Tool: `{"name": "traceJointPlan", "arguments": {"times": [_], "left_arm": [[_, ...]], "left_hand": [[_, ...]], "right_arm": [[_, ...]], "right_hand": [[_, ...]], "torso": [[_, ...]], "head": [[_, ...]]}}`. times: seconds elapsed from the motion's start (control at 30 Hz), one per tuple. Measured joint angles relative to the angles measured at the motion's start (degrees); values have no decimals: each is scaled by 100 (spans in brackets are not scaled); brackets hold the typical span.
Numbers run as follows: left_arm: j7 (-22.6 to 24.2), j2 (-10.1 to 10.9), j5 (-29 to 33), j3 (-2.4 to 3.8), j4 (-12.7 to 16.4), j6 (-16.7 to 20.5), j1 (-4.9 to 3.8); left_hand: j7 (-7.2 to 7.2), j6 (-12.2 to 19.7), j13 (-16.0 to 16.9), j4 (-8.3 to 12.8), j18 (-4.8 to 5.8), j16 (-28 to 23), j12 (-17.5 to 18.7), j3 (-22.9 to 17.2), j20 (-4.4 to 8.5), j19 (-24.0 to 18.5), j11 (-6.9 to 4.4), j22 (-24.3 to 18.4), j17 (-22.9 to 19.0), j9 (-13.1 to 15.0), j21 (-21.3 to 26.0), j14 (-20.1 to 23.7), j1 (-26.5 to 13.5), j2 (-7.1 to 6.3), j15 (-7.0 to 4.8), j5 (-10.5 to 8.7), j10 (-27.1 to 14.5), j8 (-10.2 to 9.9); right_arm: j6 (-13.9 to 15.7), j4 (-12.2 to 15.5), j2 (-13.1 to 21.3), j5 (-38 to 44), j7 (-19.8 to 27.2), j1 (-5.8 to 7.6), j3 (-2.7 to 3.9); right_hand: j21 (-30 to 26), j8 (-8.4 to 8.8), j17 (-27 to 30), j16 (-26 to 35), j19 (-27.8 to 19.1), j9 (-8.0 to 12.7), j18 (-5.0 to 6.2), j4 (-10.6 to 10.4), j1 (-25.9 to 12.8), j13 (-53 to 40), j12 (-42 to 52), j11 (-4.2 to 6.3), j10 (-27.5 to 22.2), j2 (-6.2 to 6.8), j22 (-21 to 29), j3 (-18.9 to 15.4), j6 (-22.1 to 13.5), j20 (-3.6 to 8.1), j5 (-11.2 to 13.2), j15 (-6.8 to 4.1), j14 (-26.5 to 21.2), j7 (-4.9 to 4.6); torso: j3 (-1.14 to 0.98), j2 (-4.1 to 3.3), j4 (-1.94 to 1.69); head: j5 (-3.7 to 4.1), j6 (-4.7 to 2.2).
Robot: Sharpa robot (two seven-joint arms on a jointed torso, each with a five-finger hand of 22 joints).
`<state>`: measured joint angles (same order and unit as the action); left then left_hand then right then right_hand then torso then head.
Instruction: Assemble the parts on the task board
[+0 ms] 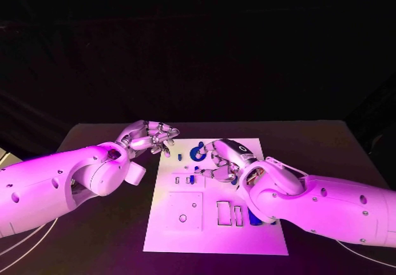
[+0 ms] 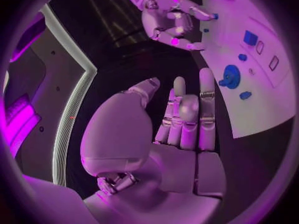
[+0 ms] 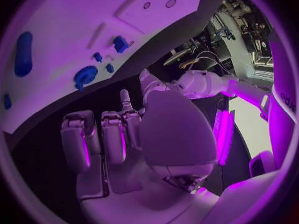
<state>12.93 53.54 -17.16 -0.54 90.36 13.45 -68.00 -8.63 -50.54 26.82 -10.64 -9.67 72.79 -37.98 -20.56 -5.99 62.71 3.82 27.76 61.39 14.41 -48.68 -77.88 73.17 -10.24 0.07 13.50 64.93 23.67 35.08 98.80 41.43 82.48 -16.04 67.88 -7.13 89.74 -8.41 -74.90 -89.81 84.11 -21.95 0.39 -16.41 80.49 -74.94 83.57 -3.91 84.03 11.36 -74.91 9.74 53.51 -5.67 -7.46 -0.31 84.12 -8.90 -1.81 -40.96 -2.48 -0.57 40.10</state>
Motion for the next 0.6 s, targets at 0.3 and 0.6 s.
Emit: {"name": "traceJointPlan", "arguments": {"times": [0.3, 0.6], "left_arm": [[-1473, -133, -1493, 0, -156, -452, -73], [-2752, -570, -2898, -1, -443, -1393, -366]], "left_hand": [[265, -70, 2050, -602, 132, 1148, -2270, 320, 169, 489, -223, 2062, 1350, 801, -1839, -617, -277, 118, -183, 0, 330, 1055], [351, 12, 2708, -623, 178, 1346, -2806, 490, 261, 826, -328, 2842, 1356, 1194, -2379, -606, -598, 205, -254, 0, 704, 1305]], "right_arm": [[7, 272, 743, -1279, 816, 324, 28], [-2, 115, 1041, -2145, 1074, 447, 43]], "right_hand": [[-88, 0, -5, 0, 0, 0, 0, 5, 89, 0, -60, 0, 0, -9, 1, 72, 0, 0, -286, 0, 0, 0], [-92, 0, -4, 0, 0, 0, 0, -10, 89, 1, -60, 0, 0, -9, 1, 88, 0, 0, -332, 0, 0, 0]], "torso": [[12, 110, 52], [14, 192, 75]], "head": [[-75, 54], [-165, 146]]}}
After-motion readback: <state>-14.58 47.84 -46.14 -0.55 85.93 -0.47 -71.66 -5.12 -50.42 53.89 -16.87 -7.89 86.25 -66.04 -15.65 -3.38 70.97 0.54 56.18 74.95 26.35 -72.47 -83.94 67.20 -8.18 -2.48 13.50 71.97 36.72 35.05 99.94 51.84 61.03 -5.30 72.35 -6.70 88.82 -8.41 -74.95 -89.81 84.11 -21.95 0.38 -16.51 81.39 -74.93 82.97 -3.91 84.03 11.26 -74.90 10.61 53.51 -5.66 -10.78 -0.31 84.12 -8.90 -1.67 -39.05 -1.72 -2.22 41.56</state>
